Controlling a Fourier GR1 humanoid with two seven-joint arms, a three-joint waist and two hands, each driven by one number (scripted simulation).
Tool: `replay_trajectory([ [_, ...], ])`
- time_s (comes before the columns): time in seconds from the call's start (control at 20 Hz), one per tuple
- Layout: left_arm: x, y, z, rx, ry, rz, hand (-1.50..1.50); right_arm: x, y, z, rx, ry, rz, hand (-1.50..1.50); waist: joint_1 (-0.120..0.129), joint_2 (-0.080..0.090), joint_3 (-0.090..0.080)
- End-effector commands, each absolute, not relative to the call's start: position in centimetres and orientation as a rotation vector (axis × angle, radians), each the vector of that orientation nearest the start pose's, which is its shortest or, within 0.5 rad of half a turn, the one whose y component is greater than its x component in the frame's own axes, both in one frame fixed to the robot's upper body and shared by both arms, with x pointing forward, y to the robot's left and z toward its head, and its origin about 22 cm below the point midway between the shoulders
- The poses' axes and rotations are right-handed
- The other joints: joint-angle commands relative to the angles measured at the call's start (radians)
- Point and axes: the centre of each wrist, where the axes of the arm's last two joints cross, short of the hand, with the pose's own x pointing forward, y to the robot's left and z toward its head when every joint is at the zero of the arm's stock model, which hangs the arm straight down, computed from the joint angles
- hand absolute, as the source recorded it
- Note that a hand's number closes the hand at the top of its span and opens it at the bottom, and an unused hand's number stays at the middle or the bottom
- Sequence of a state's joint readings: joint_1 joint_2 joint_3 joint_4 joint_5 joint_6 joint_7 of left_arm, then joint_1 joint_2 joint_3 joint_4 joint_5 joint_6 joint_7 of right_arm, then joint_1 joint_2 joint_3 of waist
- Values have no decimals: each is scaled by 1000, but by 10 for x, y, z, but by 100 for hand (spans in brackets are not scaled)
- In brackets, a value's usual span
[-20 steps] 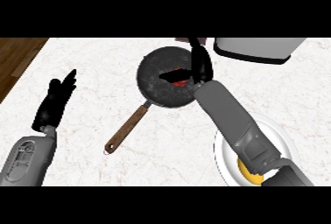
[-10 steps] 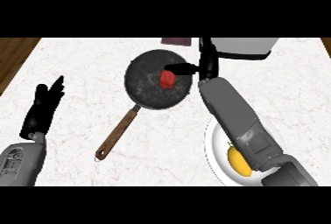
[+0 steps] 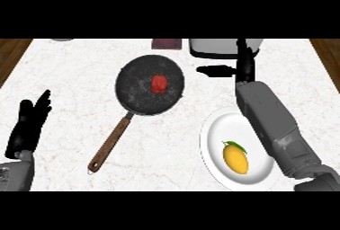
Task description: Pick the bell pepper from the plate and place it in the pan
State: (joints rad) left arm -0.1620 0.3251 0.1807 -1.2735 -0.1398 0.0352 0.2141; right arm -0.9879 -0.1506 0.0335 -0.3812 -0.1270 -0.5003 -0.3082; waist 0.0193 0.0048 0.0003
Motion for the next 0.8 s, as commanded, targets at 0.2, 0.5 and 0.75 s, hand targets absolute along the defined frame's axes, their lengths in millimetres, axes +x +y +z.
replay_trajectory([
  [0.2, 258, 359, 19, 491, -1203, -103, 0, 405, -252, 14, -378, -1640, 113, -150, -20, -9, 0],
  [0.5, 244, 348, 9, 496, -1204, -85, 0, 381, -331, 39, -387, -1634, 173, -150, -26, -11, -1],
  [0.75, 262, 339, 11, 503, -1200, -107, 0, 366, -362, 69, -403, -1665, 157, -150, -28, -9, -1],
])
